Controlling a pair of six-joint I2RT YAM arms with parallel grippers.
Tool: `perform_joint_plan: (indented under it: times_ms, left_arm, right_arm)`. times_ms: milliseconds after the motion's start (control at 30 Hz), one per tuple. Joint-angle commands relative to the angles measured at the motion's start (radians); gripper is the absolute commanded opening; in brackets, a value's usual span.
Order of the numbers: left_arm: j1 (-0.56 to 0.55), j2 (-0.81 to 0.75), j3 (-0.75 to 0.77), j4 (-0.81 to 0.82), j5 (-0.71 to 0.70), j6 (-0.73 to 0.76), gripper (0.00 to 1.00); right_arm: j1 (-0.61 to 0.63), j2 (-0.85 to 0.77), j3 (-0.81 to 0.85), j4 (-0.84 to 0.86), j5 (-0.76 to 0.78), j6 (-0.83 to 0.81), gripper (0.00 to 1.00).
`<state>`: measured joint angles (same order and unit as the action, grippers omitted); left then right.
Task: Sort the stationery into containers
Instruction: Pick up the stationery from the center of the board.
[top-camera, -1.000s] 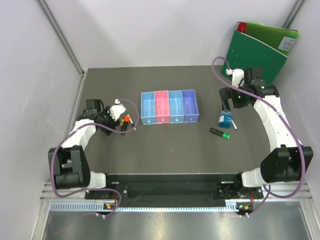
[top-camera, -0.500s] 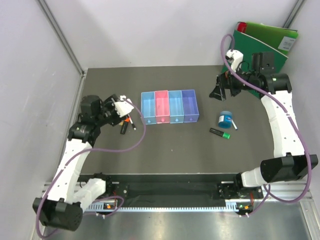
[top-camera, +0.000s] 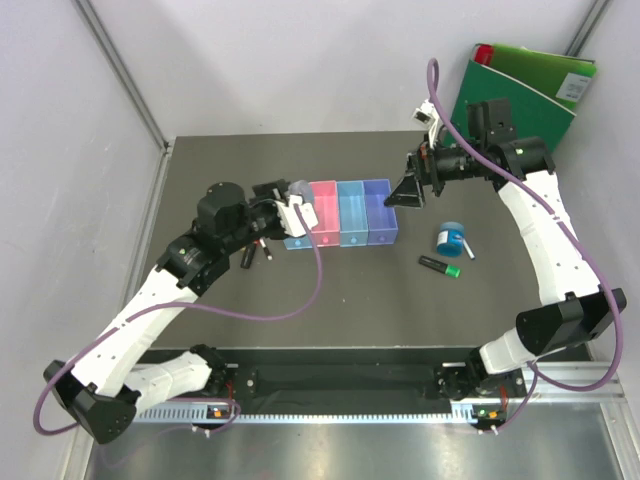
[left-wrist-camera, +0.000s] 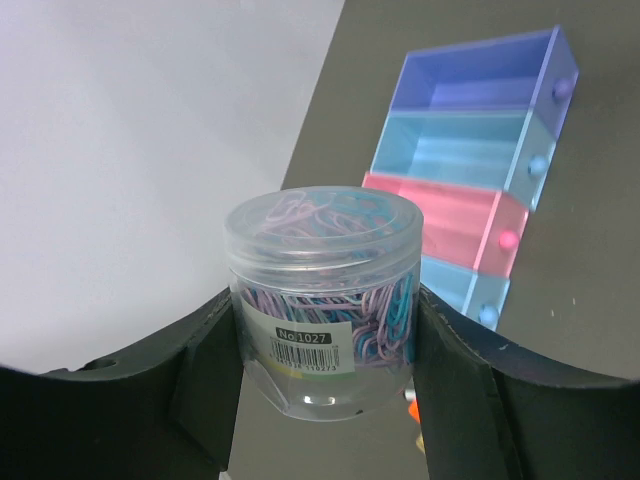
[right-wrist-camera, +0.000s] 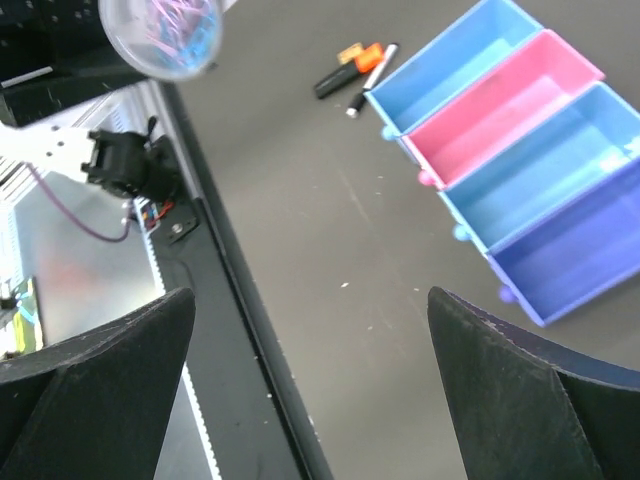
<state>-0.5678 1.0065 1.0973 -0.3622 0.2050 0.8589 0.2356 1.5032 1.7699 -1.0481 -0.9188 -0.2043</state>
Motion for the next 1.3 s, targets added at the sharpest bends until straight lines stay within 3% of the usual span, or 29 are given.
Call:
perform_joint_plan:
  times_ms: [0, 233, 433, 1267]
  left_arm:
    - [-0.093, 0.043, 0.072, 0.118, -0.076, -0.006, 0.49]
    - [-0.271, 0.102, 0.078, 0.169, -0.159, 0.005, 0.50]
    - [-0.343, 0.142, 0.093, 0.218, -0.196, -0.009, 0.50]
    - [-0.371, 0.199, 0.142, 0.235, -0.243, -0.012, 0.52]
  right_arm:
    - [0.056, 0.003, 0.065, 0.033, -0.045, 0.029, 1.00]
    - [0.097, 0.043, 0.125, 0.063, -0.041, 0.059, 1.00]
    - [0.140, 0.071, 0.141, 0.092, -0.038, 0.086, 0.99]
    - [0.265, 0.084, 0.100, 0.095, 0.005, 0.068, 1.00]
